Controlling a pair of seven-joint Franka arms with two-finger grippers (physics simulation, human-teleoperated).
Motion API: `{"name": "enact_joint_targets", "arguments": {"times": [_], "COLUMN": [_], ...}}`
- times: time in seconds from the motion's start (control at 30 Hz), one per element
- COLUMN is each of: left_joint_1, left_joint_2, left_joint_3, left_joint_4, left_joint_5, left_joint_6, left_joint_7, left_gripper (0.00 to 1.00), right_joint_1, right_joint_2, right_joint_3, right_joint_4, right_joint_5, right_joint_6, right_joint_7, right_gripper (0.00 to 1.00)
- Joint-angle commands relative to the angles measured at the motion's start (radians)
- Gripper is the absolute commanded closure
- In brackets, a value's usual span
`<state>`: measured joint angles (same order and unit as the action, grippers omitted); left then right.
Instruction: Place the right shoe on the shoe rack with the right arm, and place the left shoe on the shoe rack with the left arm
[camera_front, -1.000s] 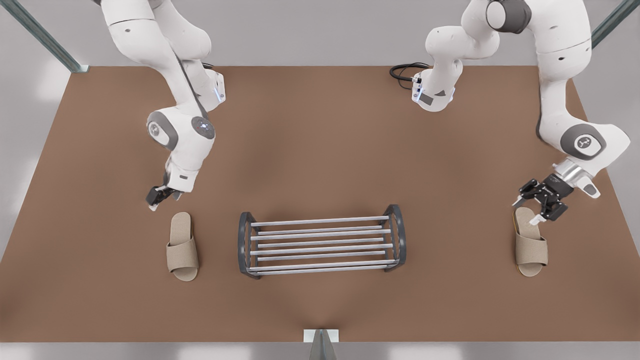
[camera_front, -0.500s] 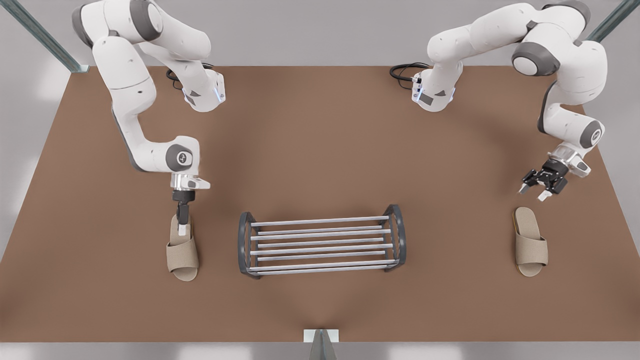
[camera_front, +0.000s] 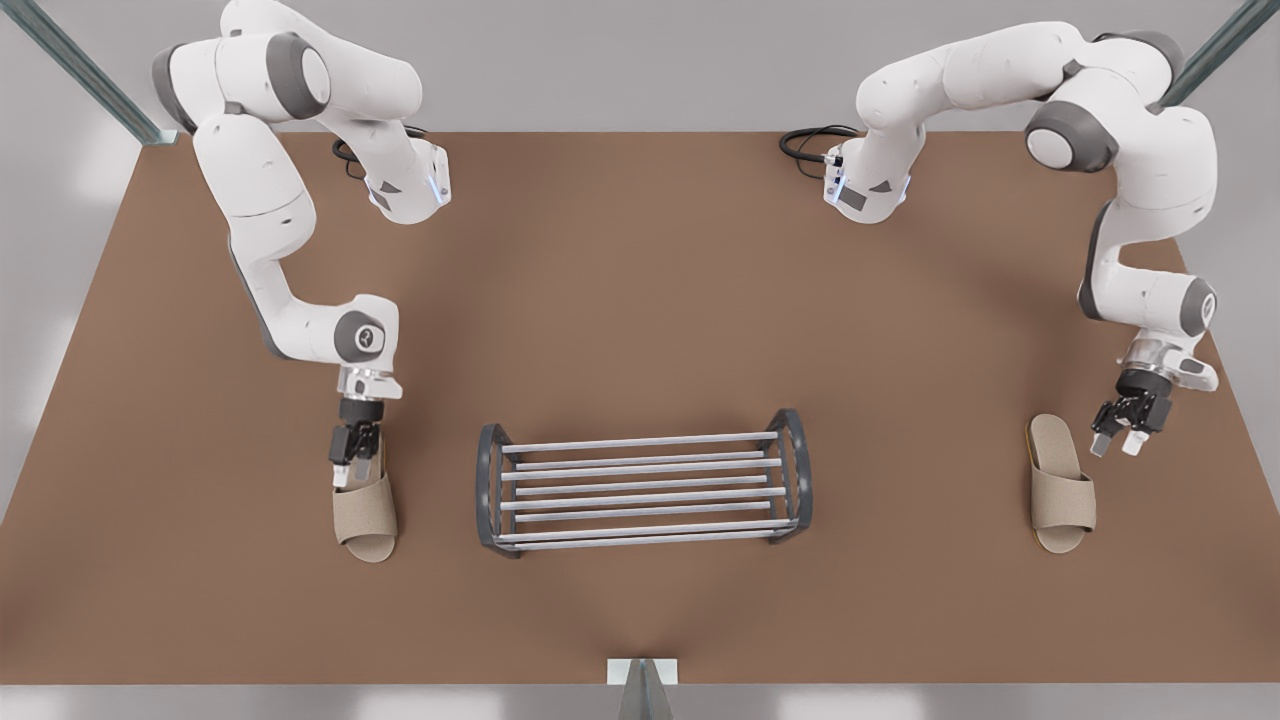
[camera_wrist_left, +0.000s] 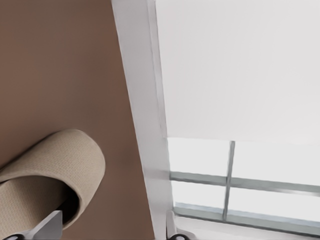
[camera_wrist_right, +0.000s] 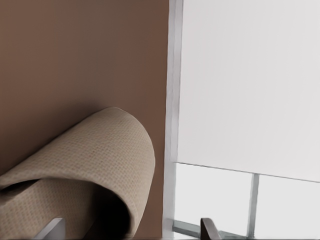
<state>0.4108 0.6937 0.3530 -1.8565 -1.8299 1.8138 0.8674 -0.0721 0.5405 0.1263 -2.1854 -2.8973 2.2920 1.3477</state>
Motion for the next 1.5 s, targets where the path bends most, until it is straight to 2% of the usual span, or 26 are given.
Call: {"name": "enact_joint_targets", "arguments": {"times": [0.0,0.1,0.27,0.6,0.63,0.67,0.83,1.0,1.37,1.47], "left_joint_1": [0.0,0.0,-0.003,-0.007,-0.009,-0.009,-0.009,-0.009,-0.009,-0.009], "left_joint_2": [-0.003,0.003,0.001,0.032,0.032,0.033,0.064,0.07,0.079,0.079], "left_joint_3": [-0.02,-0.042,-0.094,-0.138,-0.147,-0.147,-0.154,-0.163,-0.175,-0.175], "left_joint_4": [0.0,0.003,0.032,0.056,0.056,0.056,0.086,0.088,0.114,0.114], "left_joint_5": [-0.008,-0.006,0.038,0.038,0.038,0.038,0.038,0.038,0.038,0.038], "left_joint_6": [0.164,0.182,0.317,0.357,0.371,0.371,0.369,0.369,0.371,0.371], "left_joint_7": [0.147,0.125,0.031,0.022,0.024,0.024,0.024,0.027,0.031,0.033], "left_gripper": [0.0,0.0,0.0,0.0,0.19,0.25,0.26,0.51,0.58,0.64], "right_joint_1": [0.002,0.002,0.0,0.0,-0.002,-0.005,0.002,0.031,0.051,0.06], "right_joint_2": [0.016,0.01,0.021,0.015,0.016,0.016,0.026,0.056,0.073,0.081], "right_joint_3": [-0.011,-0.014,-0.022,-0.05,-0.05,-0.05,-0.065,-0.079,-0.093,-0.102], "right_joint_4": [0.021,0.042,0.052,0.084,0.081,0.073,0.081,0.113,0.148,0.153], "right_joint_5": [-0.214,-0.217,-0.24,-0.312,-0.309,-0.309,-0.31,-0.312,-0.321,-0.321], "right_joint_6": [-0.042,-0.026,-0.028,0.018,0.014,0.001,-0.011,-0.008,-0.005,-0.006], "right_joint_7": [0.334,0.306,0.307,0.237,0.226,0.225,0.225,0.231,0.235,0.238], "right_gripper": [0.0,0.0,0.0,0.0,0.0,0.0,0.0,0.0,0.0,0.0]}}
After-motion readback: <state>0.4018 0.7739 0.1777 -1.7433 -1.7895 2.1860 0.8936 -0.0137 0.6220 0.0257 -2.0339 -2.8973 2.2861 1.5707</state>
